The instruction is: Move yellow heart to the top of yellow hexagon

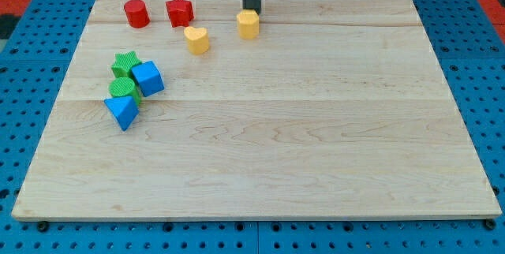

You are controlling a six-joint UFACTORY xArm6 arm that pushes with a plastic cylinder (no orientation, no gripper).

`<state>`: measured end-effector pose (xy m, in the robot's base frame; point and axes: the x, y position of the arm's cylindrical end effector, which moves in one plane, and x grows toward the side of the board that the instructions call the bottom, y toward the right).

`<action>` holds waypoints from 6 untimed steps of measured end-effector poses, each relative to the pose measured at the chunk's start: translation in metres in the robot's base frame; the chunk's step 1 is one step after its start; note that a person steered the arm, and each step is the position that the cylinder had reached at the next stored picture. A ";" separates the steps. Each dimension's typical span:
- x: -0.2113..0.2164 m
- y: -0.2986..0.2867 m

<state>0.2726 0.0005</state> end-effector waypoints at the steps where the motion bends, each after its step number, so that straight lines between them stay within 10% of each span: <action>1: 0.029 -0.029; 4: -0.036 0.003; 6: -0.042 -0.080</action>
<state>0.2309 -0.0792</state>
